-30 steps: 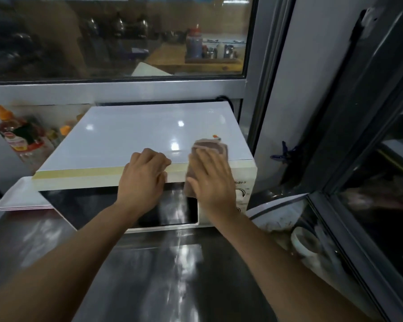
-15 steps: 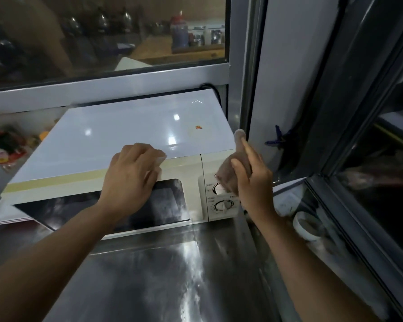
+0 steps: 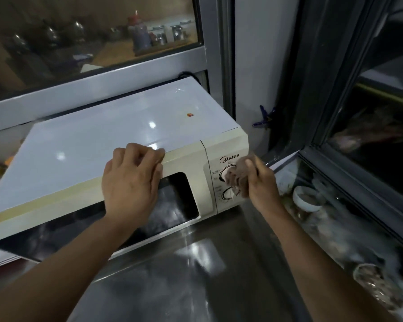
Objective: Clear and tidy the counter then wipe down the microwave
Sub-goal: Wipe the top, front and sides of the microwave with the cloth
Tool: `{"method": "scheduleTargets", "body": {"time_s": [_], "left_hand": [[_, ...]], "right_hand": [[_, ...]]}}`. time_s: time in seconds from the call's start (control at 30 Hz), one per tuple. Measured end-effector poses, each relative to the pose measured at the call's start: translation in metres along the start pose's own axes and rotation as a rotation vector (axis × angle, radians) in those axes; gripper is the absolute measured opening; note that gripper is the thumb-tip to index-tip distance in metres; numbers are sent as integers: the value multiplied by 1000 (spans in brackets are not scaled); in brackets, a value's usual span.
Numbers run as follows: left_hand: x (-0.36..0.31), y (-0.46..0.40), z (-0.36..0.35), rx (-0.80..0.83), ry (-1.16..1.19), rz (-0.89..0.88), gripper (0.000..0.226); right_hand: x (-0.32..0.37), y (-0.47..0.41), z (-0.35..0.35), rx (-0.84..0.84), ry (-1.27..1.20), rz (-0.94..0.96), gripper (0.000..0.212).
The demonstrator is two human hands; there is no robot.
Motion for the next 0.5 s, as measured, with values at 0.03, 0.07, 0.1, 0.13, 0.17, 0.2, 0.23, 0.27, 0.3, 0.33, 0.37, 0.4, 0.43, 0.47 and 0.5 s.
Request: {"method": "scheduleTargets", "body": {"time_s": [0.03, 0.07, 0.1, 0.13, 0.17, 0.2, 0.23, 0.27, 0.3, 0.33, 0.37, 0.4, 0.43, 0.47, 0.5], "left_hand": [[0, 0, 0, 0, 1, -6, 28], [0, 0, 0, 0, 7, -11, 28], [-1, 0, 0, 1, 15, -17, 29], [-1, -1, 0, 4, 25, -25, 29], [-2, -2, 0, 9, 35, -42, 30], [-3, -4, 0, 17, 47, -71, 31], [-4, -6, 0, 29, 57, -110, 33], [-4, -8, 0, 42, 65, -155, 34], [-4, -10, 0, 54, 71, -200, 36], [-4, -12, 0, 62, 75, -236, 36], [-3, -13, 0, 66, 77, -258, 36], [-2, -14, -1, 67, 82, -265, 36], [-1, -14, -1, 63, 87, -263, 36], [0, -14, -1, 58, 89, -255, 36], [1, -14, -2, 52, 88, -248, 37]], "right_hand": [[7, 0, 4, -44, 25, 18, 29], [20, 0, 7, -88, 49, 66, 30], [36, 2, 11, -135, 72, 123, 32], [53, 3, 14, -175, 90, 169, 33], [67, 4, 14, -204, 105, 192, 37], [79, 4, 11, -226, 113, 199, 41], [88, 5, 6, -252, 123, 209, 45], [96, 9, 1, -290, 143, 228, 48], [102, 17, -5, -341, 172, 249, 51], [105, 27, -12, -397, 211, 260, 54], [104, 37, -19, -444, 258, 246, 59], [101, 49, -27, -476, 301, 217, 65], [97, 62, -37, -494, 327, 200, 71], [96, 76, -48, -501, 340, 207, 76], [95, 90, -58, -505, 338, 231, 77]]}}
Point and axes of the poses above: each hand's wrist, its own y-axis away from the middle knuckle, its own z-axis out of the back of the hand, x = y × z, the point moved 10 cm from there along -y, towards the middle knuckle, and after that the axes turned 10 degrees about -x, right-handed, at the moved point
